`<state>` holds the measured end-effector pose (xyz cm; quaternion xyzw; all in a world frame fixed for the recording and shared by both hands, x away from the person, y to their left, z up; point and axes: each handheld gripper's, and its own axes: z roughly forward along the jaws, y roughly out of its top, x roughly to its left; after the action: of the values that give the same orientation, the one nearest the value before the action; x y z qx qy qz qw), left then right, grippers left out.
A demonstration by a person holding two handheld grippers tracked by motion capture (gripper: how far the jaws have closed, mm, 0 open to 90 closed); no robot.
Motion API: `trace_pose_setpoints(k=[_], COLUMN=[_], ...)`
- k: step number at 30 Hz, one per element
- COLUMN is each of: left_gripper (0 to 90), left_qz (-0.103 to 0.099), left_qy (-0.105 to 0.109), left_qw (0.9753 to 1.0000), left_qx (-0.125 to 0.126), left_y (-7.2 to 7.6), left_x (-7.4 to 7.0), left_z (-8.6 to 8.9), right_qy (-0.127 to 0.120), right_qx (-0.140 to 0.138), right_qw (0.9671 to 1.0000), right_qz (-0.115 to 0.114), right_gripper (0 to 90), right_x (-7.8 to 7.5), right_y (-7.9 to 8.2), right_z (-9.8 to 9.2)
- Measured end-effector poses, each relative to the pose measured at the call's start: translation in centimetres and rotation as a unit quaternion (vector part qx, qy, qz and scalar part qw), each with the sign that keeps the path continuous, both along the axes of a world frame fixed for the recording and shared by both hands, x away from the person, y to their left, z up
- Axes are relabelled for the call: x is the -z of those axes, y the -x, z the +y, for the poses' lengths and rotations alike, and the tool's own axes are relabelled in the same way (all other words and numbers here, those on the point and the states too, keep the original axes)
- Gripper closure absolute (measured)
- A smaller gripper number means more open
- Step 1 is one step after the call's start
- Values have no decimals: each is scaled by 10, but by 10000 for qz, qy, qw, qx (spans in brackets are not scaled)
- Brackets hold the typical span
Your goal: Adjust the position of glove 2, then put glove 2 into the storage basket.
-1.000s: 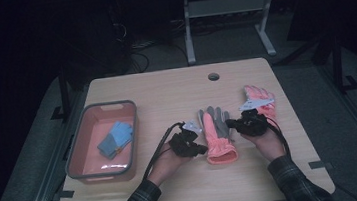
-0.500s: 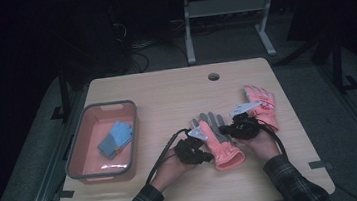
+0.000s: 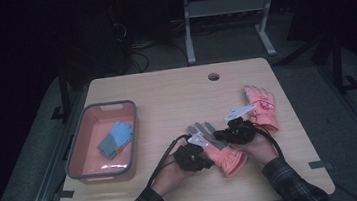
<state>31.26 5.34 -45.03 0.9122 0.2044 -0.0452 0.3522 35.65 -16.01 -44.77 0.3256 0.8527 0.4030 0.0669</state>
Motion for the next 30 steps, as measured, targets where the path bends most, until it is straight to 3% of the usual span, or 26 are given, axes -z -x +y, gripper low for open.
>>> trace_pose_setpoints(k=[2,6,11,12,15,20,24,30], left_gripper=[894,827,637,637,478,374,294,176], left_qz=[-47,-229,-463,-515,-728,-758,-864,-991], left_qy=[-20,-68,-153,-166,-260,-276,-329,-356], left_qw=[10000,9995,9983,9979,9955,9943,9918,9901], left_qx=[-25,-211,-309,-354,-548,-702,-881,-924], left_y=[-1,0,2,3,6,7,8,11], left_x=[-1,-4,-3,-3,1,5,12,18], left_z=[3,21,37,41,56,68,80,86], right_qy=[25,-41,-85,-85,-173,-187,-188,-149], right_qx=[2,97,192,192,179,232,216,219], right_qw=[10000,9999,9997,9997,9996,9994,9995,9996], right_qz=[-23,27,101,101,94,195,157,136], right_gripper=[877,758,655,655,598,563,534,489], right_x=[-1,-4,-7,-7,-10,-12,-13,-15], right_y=[0,2,2,2,3,5,6,4], right_z=[-1,-6,-11,-11,-16,-19,-22,-24])
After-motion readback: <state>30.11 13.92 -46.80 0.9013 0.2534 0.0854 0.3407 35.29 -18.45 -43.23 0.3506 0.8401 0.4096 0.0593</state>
